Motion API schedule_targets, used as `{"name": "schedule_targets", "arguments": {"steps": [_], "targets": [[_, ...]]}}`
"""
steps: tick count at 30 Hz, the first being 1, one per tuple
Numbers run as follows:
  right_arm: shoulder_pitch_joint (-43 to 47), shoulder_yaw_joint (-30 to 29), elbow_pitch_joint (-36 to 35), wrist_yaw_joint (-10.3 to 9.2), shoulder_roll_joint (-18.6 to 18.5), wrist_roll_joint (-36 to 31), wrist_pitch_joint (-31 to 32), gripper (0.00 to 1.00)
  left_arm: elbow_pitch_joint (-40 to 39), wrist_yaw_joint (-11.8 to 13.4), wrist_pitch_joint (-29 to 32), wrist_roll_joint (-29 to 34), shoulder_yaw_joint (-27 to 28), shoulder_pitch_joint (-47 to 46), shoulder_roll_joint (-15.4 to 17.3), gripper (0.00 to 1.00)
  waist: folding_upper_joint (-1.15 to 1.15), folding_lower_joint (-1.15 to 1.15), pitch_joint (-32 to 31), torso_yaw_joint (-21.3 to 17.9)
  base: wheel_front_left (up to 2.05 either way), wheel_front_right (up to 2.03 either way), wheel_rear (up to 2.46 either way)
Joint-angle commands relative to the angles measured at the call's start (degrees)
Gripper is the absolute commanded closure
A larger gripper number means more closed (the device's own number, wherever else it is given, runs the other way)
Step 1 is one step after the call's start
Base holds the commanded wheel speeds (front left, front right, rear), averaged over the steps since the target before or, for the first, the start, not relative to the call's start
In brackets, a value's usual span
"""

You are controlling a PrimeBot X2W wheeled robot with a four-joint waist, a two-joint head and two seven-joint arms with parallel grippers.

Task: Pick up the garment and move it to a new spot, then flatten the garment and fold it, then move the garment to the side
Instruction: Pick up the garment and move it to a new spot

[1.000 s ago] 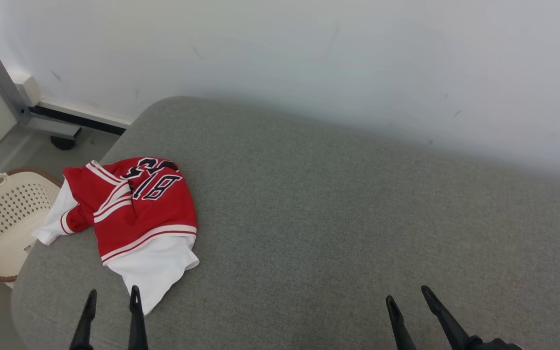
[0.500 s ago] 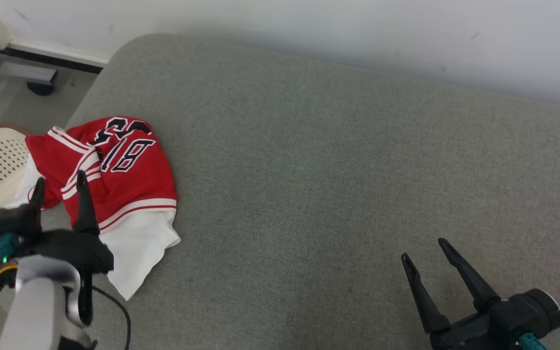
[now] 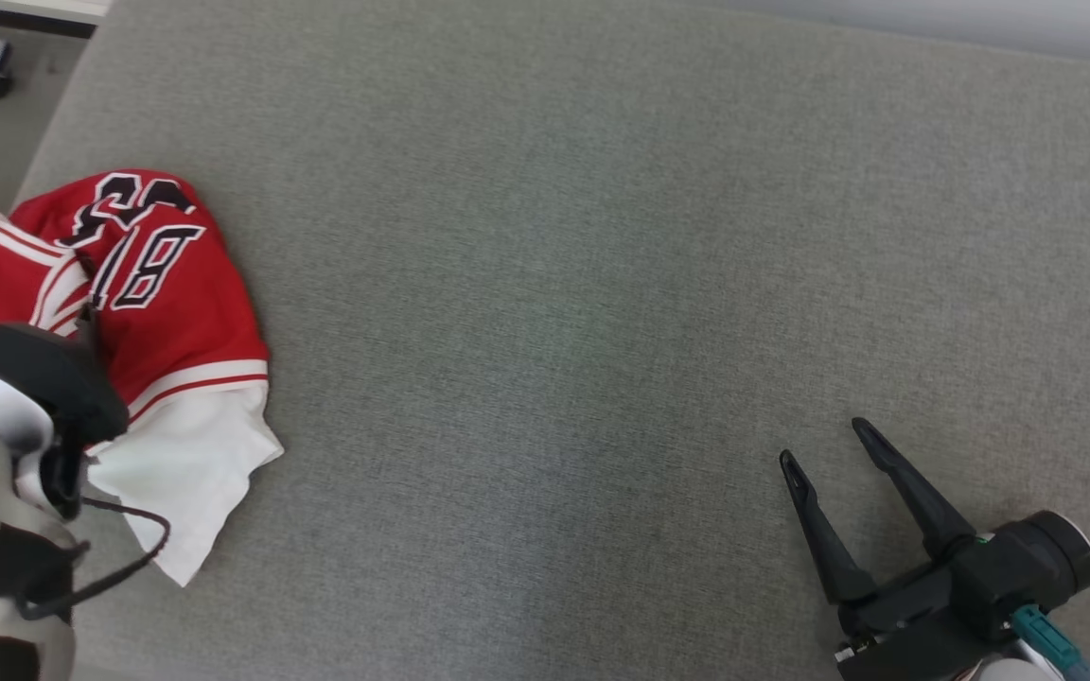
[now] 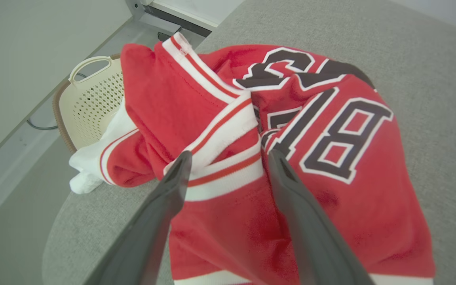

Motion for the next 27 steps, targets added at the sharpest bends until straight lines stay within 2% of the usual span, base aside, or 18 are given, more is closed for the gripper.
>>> {"name": "schedule_targets", "arguments": {"steps": [1, 5, 13, 14, 15, 23, 27], "targets": [[-1.1, 0.0, 0.1, -0.14, -0.2, 0.0, -0.2, 0.00, 1.1, 0.4, 0.5, 0.4, -0.1, -1.5, 1.0, 0.00, -0.01, -0.02, 1.8, -1.5, 0.00, 0.00, 0.00], [-2.1, 0.1, 0.6, -0.14, -0.1, 0.1, -0.2, 0.00, 4.3, 0.4, 2.3, 0.2, -0.5, -3.3, 2.2, 0.00, -0.01, -0.02, 2.8, -2.2, 0.00, 0.00, 0.00], [-3.8, 1.4, 0.2, -0.14, -0.1, 1.2, -0.2, 0.00, 9.6, -0.3, 5.2, 0.1, -2.2, -5.5, 2.2, 0.00, -0.01, -0.02, 4.5, -2.7, 0.00, 0.00, 0.00], [-4.0, 1.6, 0.2, -0.14, -0.2, 1.5, -0.2, 0.00, 9.8, -0.4, 4.6, 0.1, -2.3, -5.7, 2.2, 0.56, -0.01, -0.02, 4.5, -2.8, 0.00, 0.00, 0.00], [-4.1, 1.7, 0.3, -0.14, -0.1, 1.6, -0.2, 0.00, 9.7, -0.5, 3.8, -0.1, -2.3, -5.8, 2.1, 1.00, -0.01, -0.02, 4.4, -2.9, 0.00, 0.00, 0.00], [-3.6, 2.6, 1.3, -0.14, 1.6, 2.8, -0.2, 0.00, 6.6, -1.7, -8.5, -2.4, -1.2, -4.4, 3.4, 1.00, -0.01, -0.02, 0.0, -4.5, 0.00, 0.00, 0.00], [-2.1, 2.6, 1.7, -0.14, 3.2, 3.3, -0.2, 0.00, 3.8, -2.1, -12.3, -4.0, -1.6, -3.9, 3.2, 1.00, -0.01, -0.02, -3.9, -5.5, 0.00, 0.00, 0.00]]}}
